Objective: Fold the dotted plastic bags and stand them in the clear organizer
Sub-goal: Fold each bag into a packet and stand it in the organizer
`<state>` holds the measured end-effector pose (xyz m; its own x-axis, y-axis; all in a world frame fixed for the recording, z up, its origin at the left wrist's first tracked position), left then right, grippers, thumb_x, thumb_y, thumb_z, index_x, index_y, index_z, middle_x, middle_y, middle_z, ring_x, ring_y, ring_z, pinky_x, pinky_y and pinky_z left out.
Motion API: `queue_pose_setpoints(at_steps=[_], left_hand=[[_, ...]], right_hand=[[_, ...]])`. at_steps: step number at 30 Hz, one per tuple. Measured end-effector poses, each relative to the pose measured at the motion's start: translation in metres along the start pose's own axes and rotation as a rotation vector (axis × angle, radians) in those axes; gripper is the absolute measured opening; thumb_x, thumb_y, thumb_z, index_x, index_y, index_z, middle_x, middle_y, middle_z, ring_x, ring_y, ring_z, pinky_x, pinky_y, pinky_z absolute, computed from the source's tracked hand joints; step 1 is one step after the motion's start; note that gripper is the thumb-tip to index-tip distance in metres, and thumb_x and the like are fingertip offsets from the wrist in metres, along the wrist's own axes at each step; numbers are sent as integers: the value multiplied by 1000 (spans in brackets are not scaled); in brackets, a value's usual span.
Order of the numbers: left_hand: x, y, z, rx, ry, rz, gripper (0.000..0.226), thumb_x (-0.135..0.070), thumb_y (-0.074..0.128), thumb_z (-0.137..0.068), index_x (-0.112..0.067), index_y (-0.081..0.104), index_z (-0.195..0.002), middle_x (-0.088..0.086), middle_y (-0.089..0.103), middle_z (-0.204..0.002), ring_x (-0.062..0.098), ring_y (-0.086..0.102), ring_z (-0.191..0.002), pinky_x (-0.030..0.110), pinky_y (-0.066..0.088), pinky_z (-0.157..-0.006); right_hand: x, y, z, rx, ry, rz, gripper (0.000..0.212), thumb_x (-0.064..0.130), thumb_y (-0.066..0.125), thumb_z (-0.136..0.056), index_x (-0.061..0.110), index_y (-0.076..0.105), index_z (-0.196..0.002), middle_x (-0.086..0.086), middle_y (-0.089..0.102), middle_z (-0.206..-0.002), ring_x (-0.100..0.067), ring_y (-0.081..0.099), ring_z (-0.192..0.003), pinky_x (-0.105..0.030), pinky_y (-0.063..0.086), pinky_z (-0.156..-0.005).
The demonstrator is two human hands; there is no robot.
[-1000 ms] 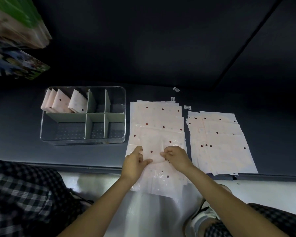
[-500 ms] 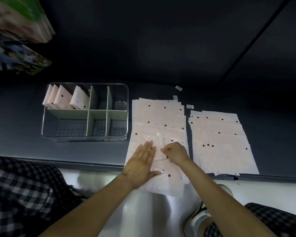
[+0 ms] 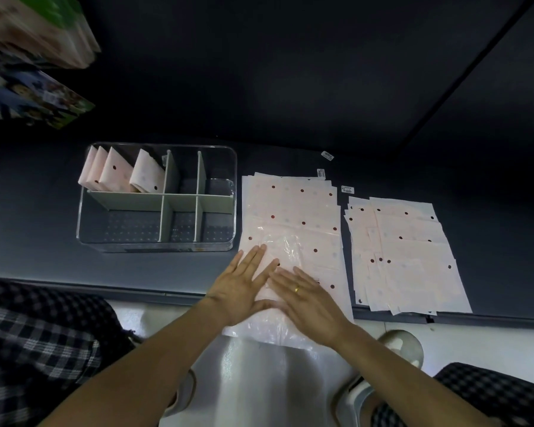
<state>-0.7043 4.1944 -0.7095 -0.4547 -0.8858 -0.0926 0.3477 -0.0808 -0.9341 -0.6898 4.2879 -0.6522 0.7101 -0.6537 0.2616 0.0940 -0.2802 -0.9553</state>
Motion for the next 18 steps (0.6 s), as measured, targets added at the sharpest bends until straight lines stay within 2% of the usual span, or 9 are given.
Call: queue_pose_setpoints(at_steps=[1,3,5,7,9,12,15,18], left_hand=[[0,1,0,2,2,-5,81,-71,9,-87,-25,-25,-145,13,-34,-149,25,-31,-139,43,-12,-117],[0,2,-1,3,8,-19,81,-72,10,-87,-26,-26,-144,14,-36,-148,25,-33,-138,43,-13,-117],[0,2,-1,8,17,-23,80,-72,9,-87,-29,-27,-143,14,-37,-148,25,-35,-136,43,-14,-117],[0,2,-1,5,36,-15,76,-72,9,-86,-36,-27,-142,14,-38,-146,26,-36,-136,43,-16,-116],[-1,1,0,-6,61,-7,70,-72,10,-86,-44,-24,-141,14,-39,-145,27,-35,-136,43,-17,-115],[-2,-1,0,-23,81,11,64,-72,11,-87,-51,-21,-139,14,-38,-145,27,-35,-136,42,-17,-115],[-2,-1,0,-39,73,12,61,-69,9,-89,-51,-24,-137,15,-37,-147,26,-35,-136,43,-17,-115],[0,-2,-1,-76,23,42,57,-62,8,-93,-46,-25,-137,13,-32,-150,24,-33,-137,40,-21,-113]], right_hand=[[2,8,8,65,-64,86,48,37,58,-90,10,56,-130,-6,54,-136,-19,50,-127,-41,40,-106],[-9,14,22,174,-76,216,56,45,46,-93,10,49,-136,-5,46,-142,-16,43,-133,-39,35,-110],[-19,8,33,196,-62,263,57,46,34,-95,10,48,-137,-4,44,-144,-16,41,-134,-38,25,-114],[-23,2,37,185,-60,266,55,44,30,-96,10,52,-134,-4,47,-141,-15,44,-132,-39,21,-112],[-24,-8,31,99,-33,236,44,39,43,-95,12,63,-123,-2,58,-131,-15,54,-123,-38,29,-112],[-25,-30,12,-82,35,137,22,28,76,-76,15,76,-94,2,73,-100,-17,68,-96,-40,49,-96],[-19,-24,-3,-53,9,132,24,27,85,-66,19,75,-86,4,72,-94,-16,69,-82,-28,55,-79],[-18,-14,-10,-7,-11,189,26,26,88,-60,18,75,-81,2,71,-83,-15,66,-70,-21,54,-59]])
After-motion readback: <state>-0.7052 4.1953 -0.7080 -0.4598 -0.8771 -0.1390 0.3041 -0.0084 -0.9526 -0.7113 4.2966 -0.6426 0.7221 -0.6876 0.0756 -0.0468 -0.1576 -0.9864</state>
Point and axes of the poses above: each hand's wrist, its own z-axis away from the middle knuckle, its own y-axis out of the palm, x = y × z, the point moved 9 cm from there along -z, towards the middle knuckle
